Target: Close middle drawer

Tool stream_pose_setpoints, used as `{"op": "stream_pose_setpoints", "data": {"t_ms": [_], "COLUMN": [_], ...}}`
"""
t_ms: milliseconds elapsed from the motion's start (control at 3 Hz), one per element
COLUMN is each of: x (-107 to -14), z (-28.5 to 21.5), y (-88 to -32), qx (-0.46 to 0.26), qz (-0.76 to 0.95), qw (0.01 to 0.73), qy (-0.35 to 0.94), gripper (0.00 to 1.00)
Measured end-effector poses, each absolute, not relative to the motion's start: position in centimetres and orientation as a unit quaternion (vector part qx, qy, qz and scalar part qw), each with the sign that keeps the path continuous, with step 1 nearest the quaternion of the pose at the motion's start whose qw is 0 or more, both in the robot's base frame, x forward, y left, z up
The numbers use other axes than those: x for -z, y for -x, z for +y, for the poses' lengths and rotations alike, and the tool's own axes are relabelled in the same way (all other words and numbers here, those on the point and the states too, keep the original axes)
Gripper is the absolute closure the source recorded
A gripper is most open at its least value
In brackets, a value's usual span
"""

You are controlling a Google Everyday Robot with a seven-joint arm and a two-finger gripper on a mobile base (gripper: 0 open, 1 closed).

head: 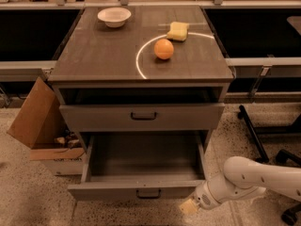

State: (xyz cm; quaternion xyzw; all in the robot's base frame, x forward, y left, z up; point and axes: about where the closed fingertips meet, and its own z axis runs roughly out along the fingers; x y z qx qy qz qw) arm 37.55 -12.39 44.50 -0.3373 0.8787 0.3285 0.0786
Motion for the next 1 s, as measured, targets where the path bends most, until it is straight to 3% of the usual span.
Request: {"op": "stream_pose_setpoints", "data": {"t_ms": [333, 1000], "x": [-42.1, -40.5], "z": [-15.3, -17.1], "y": [-41.2, -43.4], "qx": [-0.288, -0.254], "qz": [0.902, 0.919], "qw": [0.103, 0.112], "qy": [0.304, 0.281], "gripper": [1.0, 1.0]}}
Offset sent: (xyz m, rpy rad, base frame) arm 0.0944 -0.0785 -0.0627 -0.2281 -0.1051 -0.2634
